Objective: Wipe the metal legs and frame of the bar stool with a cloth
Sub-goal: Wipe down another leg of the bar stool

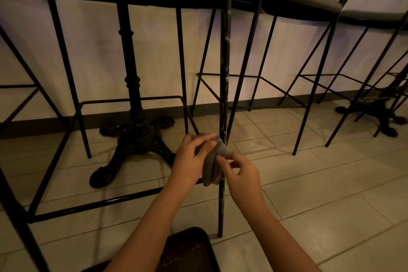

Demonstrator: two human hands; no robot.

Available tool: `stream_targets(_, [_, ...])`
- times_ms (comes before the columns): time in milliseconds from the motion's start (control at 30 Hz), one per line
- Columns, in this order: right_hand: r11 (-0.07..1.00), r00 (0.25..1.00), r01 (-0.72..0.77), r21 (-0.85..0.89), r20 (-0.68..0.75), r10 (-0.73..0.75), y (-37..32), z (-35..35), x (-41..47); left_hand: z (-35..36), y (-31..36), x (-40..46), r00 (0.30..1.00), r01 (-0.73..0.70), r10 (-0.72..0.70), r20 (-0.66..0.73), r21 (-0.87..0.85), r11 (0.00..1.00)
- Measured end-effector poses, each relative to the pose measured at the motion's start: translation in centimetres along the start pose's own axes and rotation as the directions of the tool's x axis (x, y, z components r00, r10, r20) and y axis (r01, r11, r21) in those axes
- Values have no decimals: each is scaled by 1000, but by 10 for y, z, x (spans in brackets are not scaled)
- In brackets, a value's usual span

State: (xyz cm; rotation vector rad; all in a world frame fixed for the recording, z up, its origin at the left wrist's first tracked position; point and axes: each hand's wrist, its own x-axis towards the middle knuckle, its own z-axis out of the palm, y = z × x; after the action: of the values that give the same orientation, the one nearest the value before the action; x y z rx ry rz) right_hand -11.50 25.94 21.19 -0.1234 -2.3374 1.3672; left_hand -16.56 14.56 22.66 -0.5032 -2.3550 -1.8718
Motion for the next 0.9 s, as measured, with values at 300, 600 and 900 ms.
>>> stream_targets(300, [995, 988, 0, 102, -155, 16, -20, -25, 14, -15, 23, 0, 998, -62, 62, -1, -124, 990])
stream_targets(600, [875, 987, 113, 472, -157, -43, -47, -20, -5, -9, 65, -3, 963, -267, 262, -57, -102, 958])
stream_targets(900, [927, 917, 345, 148, -266, -299, -63, -15, 19, -21, 94, 0, 905, -422, 415, -89, -78, 903])
